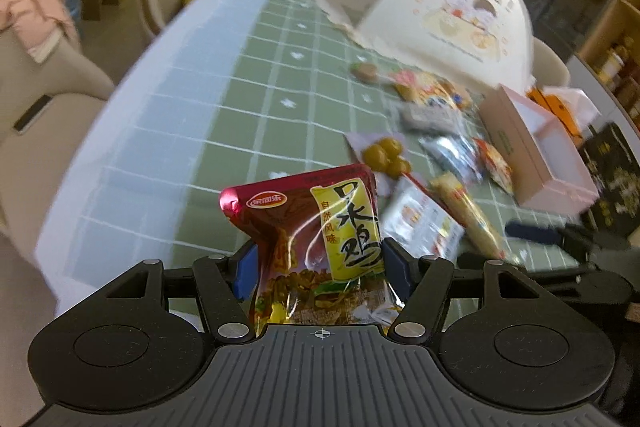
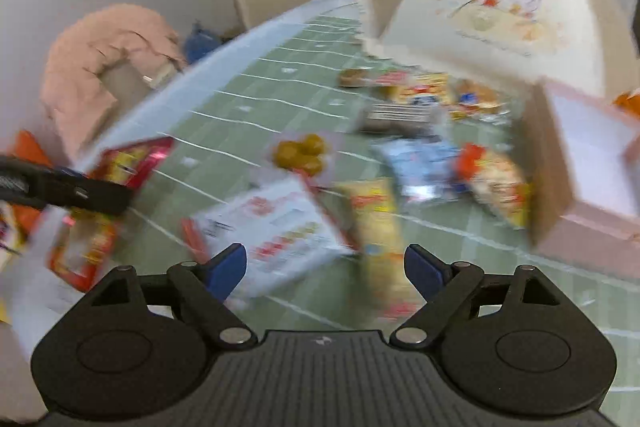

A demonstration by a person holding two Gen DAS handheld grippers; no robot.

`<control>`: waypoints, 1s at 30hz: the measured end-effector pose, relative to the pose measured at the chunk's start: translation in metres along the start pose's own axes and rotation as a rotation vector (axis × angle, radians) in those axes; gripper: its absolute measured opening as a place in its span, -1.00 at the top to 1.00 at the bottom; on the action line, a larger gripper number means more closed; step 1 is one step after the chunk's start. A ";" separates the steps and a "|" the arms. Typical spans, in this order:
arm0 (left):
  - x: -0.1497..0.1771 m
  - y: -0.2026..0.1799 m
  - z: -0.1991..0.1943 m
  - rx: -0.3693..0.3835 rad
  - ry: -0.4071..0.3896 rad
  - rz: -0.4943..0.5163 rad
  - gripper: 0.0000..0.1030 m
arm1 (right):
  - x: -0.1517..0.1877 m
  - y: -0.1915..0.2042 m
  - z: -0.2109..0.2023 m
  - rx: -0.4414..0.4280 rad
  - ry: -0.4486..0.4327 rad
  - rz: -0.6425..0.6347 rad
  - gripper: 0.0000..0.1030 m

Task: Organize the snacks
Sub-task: 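Grasp the white snack bag with the right tool while the left tool lifts the red bag, then carry both bags over the pink box and open both tools to drop them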

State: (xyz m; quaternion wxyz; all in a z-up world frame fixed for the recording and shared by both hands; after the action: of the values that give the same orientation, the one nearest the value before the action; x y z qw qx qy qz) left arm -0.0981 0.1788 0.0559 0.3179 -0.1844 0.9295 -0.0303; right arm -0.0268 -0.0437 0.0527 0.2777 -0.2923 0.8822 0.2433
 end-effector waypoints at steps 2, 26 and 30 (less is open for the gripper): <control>-0.004 0.008 -0.006 -0.026 -0.022 -0.036 -0.34 | 0.000 0.006 0.014 -0.054 0.074 0.096 -0.70; 0.014 -0.030 -0.005 0.080 0.067 0.059 -0.34 | 0.023 -0.007 -0.018 0.116 0.081 -0.104 -0.49; 0.018 -0.082 0.003 0.241 0.144 0.190 -0.34 | 0.032 -0.048 -0.075 0.238 0.002 -0.002 -0.49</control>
State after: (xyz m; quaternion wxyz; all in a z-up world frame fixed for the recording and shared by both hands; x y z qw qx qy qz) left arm -0.0827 0.0965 0.0574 0.2716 -0.0537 0.9528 -0.1244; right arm -0.0433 -0.1347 0.0738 0.3100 -0.2582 0.9048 0.1364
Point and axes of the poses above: each gripper's, at about its wrist camera, not at the fingertips, and z roughly the way its jaws point, y to its left, x to its underside, the point moved 1 cm from there along z, roughly the way its jaws point, and after that the axes turned 8 degrees about -x, right-handed, at the moved point
